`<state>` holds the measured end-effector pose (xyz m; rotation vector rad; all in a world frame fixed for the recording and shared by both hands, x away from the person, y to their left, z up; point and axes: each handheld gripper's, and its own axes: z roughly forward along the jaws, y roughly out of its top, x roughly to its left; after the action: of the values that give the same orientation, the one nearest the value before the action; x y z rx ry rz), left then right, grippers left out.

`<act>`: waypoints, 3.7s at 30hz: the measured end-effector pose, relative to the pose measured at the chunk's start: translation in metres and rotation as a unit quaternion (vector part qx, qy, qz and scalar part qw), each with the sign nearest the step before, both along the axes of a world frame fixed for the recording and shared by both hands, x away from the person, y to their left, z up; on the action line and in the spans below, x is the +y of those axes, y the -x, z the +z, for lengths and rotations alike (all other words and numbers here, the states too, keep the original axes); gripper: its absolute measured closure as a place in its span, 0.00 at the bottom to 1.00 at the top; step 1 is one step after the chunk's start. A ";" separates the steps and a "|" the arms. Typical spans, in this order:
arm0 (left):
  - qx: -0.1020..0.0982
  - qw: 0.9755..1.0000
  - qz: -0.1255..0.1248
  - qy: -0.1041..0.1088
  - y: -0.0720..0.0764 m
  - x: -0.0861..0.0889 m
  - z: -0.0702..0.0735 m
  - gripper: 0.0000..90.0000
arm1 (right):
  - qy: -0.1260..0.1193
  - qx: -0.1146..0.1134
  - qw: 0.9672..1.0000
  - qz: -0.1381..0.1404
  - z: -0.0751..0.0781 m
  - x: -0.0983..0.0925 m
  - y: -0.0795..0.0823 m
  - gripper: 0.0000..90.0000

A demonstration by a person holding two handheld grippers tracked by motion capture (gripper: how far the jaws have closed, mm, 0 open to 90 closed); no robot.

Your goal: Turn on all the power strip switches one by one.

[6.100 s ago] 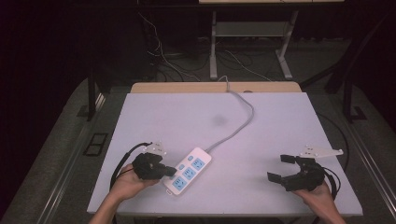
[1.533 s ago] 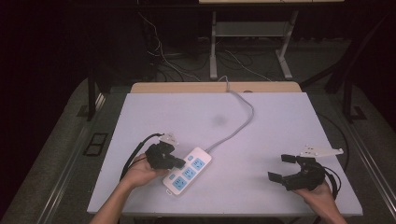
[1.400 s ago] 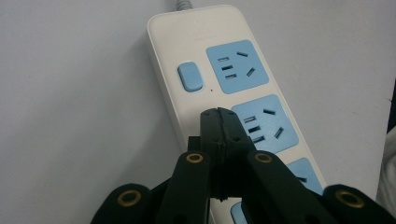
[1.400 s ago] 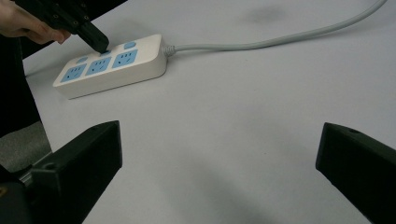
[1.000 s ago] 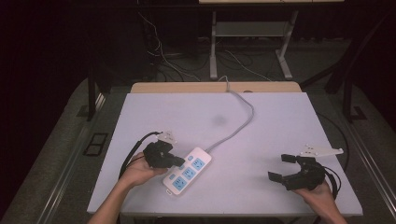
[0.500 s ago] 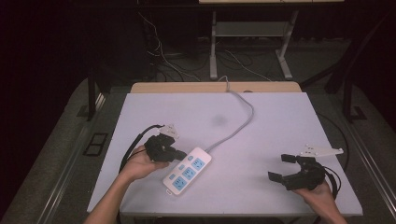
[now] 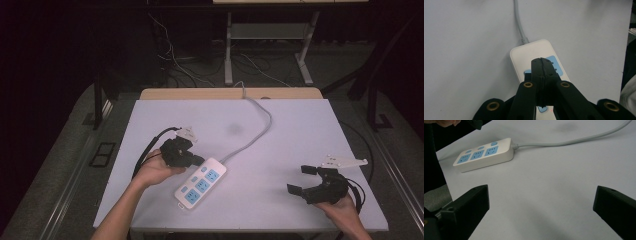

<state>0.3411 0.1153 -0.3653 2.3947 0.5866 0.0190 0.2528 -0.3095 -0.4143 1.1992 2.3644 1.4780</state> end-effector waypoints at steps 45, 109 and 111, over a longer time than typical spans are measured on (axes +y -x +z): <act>0.022 0.999 -0.006 -0.034 -0.015 -0.014 -0.035 0.99 | 0.003 0.000 1.000 0.004 -0.001 0.001 -0.001 0.00; 0.041 0.999 0.018 -0.014 -0.012 -0.008 -0.041 0.99 | 0.004 -0.001 1.000 0.001 0.000 0.000 0.001 0.00; 0.037 0.999 0.017 -0.018 -0.012 -0.008 -0.040 0.99 | 0.003 -0.001 1.000 0.001 0.000 0.000 0.001 0.00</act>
<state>0.3527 0.1077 -0.4057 2.4295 0.6661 -0.0459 0.2521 -0.3097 -0.4143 1.1935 2.3675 1.4702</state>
